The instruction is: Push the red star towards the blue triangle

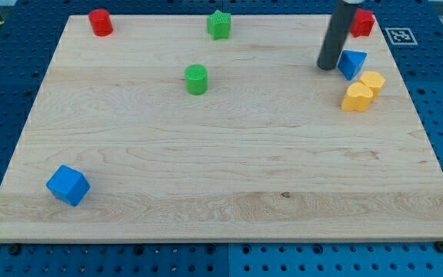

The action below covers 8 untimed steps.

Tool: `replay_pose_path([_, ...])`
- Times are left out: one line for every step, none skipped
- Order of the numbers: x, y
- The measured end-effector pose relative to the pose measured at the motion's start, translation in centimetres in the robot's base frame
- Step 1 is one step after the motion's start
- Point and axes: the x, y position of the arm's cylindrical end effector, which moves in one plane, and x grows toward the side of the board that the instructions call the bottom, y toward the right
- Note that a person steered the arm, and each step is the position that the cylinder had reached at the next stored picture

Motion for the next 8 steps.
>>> replay_pose_path([-2.6,-1.0])
replay_pose_path([-2.8,2.6])
replay_pose_path([-2.9,8.8])
replay_pose_path([-3.6,15.5])
replay_pose_path([-8.8,17.0])
replay_pose_path([-13.1,16.1])
replay_pose_path([-13.1,15.6])
replay_pose_path([-13.1,12.5])
